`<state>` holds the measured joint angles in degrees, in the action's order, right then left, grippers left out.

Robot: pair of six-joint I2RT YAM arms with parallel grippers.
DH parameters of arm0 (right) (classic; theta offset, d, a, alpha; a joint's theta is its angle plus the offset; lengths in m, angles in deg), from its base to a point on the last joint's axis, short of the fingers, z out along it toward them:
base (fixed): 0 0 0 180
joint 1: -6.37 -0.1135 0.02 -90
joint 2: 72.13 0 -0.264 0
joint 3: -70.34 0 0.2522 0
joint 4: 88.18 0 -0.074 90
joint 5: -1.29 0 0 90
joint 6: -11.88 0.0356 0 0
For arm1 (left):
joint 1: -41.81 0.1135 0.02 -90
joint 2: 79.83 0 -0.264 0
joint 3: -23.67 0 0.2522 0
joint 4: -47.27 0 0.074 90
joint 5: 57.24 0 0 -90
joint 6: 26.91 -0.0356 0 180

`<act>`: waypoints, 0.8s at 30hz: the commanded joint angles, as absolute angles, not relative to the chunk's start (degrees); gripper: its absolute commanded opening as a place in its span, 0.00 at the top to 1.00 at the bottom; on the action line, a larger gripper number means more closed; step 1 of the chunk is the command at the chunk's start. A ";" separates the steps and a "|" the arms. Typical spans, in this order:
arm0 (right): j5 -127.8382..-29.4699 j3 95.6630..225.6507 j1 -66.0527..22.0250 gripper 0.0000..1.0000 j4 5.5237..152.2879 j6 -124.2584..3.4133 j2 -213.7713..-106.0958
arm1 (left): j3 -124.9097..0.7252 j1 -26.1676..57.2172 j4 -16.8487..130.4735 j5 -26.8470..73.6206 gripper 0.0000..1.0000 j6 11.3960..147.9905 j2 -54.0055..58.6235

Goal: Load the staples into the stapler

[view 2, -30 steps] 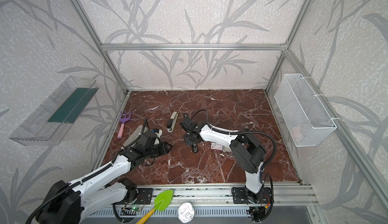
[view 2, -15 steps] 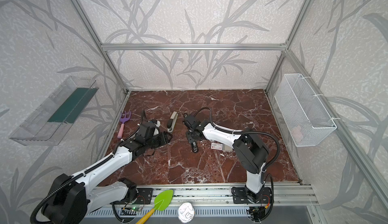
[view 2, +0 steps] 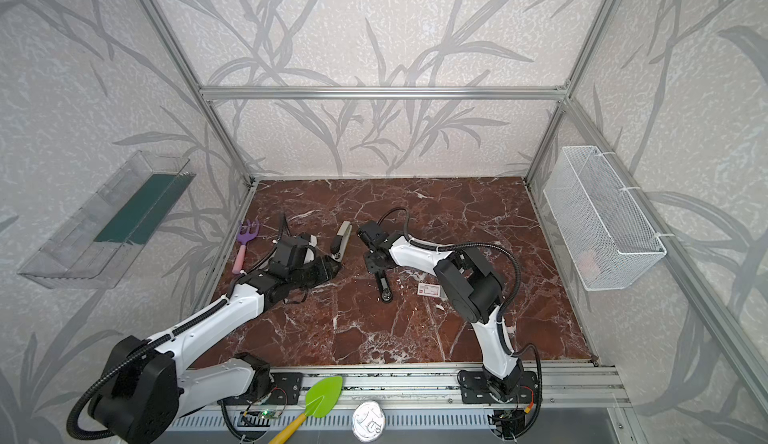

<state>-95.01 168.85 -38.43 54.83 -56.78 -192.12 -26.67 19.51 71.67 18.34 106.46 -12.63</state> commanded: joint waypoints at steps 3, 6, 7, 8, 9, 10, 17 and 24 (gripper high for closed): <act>-97.32 174.82 -37.23 0.51 55.79 -58.76 -197.03 | -25.38 20.02 71.65 19.38 0.46 107.22 -14.30; -97.12 177.63 -36.79 0.53 55.74 -59.98 -199.31 | -24.91 20.27 71.67 19.49 0.46 107.38 -14.68; -96.97 178.41 -36.69 0.55 55.78 -60.41 -199.79 | -24.68 20.36 71.67 19.49 0.46 107.36 -14.84; -96.97 178.89 -36.70 0.57 55.77 -60.75 -200.21 | -24.44 20.45 71.58 19.56 0.46 107.43 -15.02; -96.82 179.26 -36.69 0.59 55.65 -61.05 -200.48 | -24.21 20.59 71.43 19.57 0.46 107.47 -15.18; -96.35 179.38 -36.62 0.64 55.47 -61.40 -200.51 | -23.98 20.70 71.11 19.49 0.46 107.55 -15.36; -93.60 171.51 -36.66 0.81 60.98 -62.08 -195.53 | -22.74 21.97 68.42 17.74 0.45 106.78 -16.53; -88.77 156.86 -37.52 0.85 75.90 -63.24 -186.55 | -20.39 24.21 64.48 17.21 0.43 107.24 -19.09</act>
<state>-91.84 161.47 -36.98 68.51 -62.33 -190.89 -21.77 23.31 67.47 17.56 106.77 -17.31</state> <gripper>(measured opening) 0.271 0.557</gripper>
